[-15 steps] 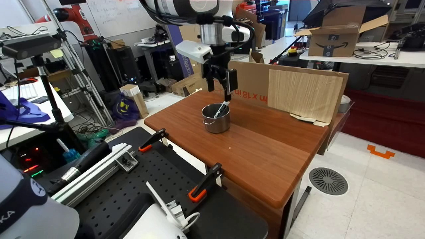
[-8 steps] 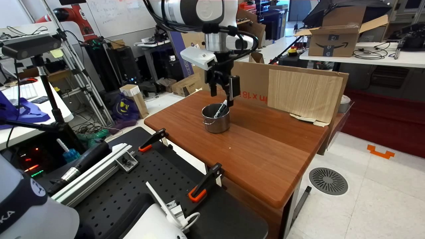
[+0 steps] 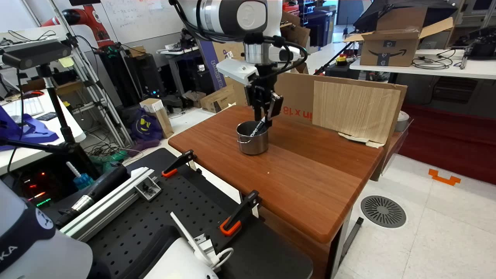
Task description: Put the marker on the desk
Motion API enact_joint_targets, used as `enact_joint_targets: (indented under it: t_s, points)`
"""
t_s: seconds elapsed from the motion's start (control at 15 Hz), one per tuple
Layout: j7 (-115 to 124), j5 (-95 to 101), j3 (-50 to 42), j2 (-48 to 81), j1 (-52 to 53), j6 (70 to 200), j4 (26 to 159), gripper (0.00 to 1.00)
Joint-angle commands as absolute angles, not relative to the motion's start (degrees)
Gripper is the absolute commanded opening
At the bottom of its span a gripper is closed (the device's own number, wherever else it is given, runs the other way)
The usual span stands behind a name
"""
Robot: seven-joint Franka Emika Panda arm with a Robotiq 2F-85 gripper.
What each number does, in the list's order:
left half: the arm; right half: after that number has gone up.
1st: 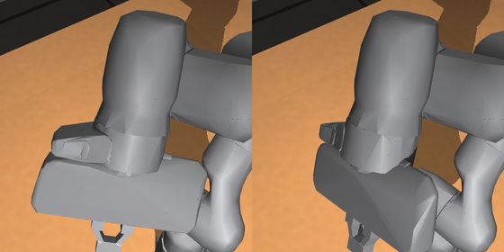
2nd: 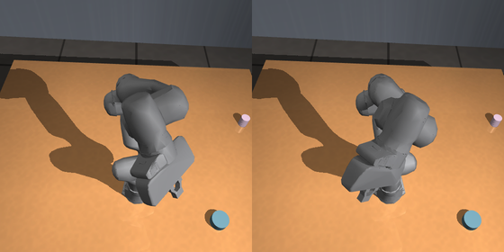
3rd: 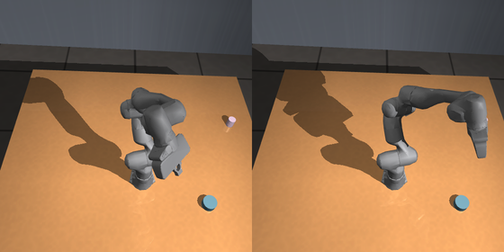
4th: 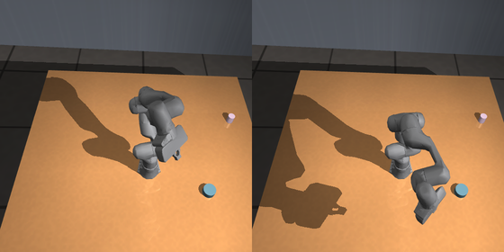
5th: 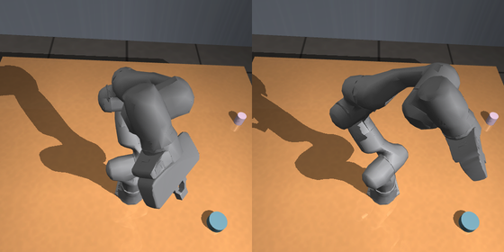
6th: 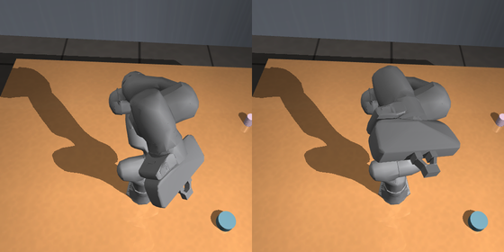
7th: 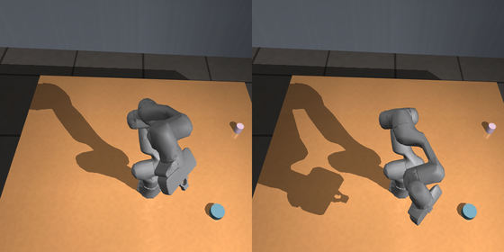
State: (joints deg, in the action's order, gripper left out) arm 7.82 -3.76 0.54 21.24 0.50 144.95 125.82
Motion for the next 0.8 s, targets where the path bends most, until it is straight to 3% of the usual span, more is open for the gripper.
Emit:
enact_joint_targets:
  t_s: [0.0,0.2,0.33,0.73]
  points:
    - [9.34,-2.68,-0.42,22.51,1.58,143.97,123.97,0.21]
    - [9.77,-2.52,-0.41,22.22,1.82,144.26,124.19,0.01]
    - [9.77,-2.56,-0.33,21.91,1.95,144.50,124.48,0.05]
    - [8.88,-2.87,-0.28,17.89,1.57,144.74,127.73,0.05]
